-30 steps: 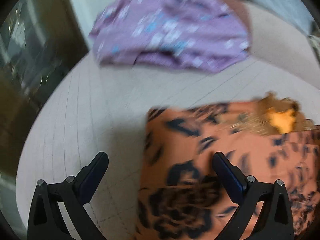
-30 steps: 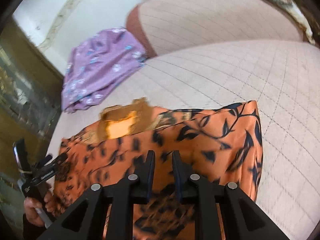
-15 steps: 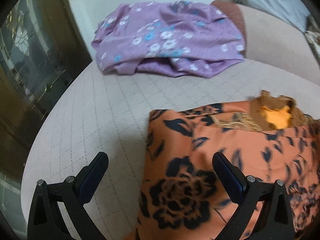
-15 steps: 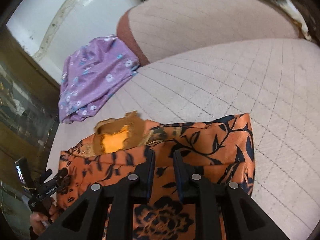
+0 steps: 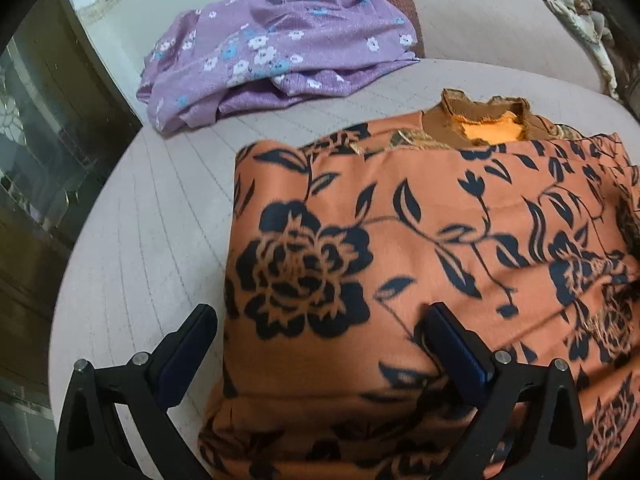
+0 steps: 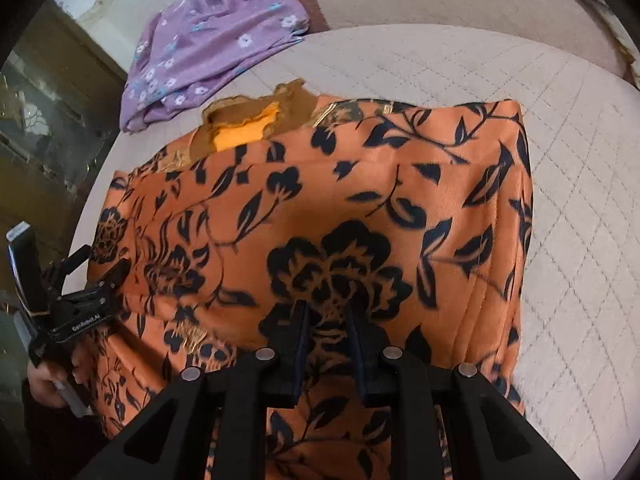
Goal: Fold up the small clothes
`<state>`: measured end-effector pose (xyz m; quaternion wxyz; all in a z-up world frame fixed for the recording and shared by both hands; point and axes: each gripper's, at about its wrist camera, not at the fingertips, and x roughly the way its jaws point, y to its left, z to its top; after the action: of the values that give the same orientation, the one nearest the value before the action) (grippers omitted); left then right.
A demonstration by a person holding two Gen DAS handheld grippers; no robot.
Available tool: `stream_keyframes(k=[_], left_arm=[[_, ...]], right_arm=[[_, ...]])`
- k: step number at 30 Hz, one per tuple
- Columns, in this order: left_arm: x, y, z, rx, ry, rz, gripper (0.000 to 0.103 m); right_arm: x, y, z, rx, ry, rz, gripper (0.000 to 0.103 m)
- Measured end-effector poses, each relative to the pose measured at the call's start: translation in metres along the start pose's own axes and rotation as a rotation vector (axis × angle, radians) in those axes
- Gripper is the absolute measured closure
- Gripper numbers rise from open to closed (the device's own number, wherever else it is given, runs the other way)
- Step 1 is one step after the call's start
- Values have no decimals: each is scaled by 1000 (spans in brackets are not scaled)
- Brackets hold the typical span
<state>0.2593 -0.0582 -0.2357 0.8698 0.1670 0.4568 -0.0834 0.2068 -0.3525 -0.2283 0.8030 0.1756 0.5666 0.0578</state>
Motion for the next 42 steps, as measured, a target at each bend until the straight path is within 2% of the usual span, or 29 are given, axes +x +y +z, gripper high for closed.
stream_keyframes(k=[5,9,12,14,17,20,22,28,31,37,40,42], left_arm=[[1,8,-8,-35,37,-57,0],[-3,5,-7,-27,16,-48,0],[-15,5,-1,-47,-33,-54,0],[-25,5,4,-68,-83,-65,0],[-27,-1,10,-67,-102,-52,0],[-18,-11,11,-41,-75,-33,0],[-10,-14,10,-26,-55,-19,0],[-5,-17,7,0,-45,18,0],[-4,-17,7,-3,-42,19,0],[0,-18,9,-4,-37,27,0],[1,-19,10,-5,-37,29,0],[1,-19,10,-3,-37,29,0]], right_arm=[[1,0,-10,12,-11,6,80],[-4,-5,-13,41,4,30,80],[-16,-8,-15,58,10,39,81],[-33,-13,-12,47,-45,33,81],[-46,-28,-4,97,-118,8,81],[-32,-45,2,159,-66,6,81],[-13,-50,1,163,12,-22,81],[-16,-39,3,99,14,-62,82],[-23,-32,6,77,-44,-55,81],[-24,11,7,-32,-149,50,81],[-10,27,6,-69,-135,88,81],[4,35,3,-79,-92,103,80]])
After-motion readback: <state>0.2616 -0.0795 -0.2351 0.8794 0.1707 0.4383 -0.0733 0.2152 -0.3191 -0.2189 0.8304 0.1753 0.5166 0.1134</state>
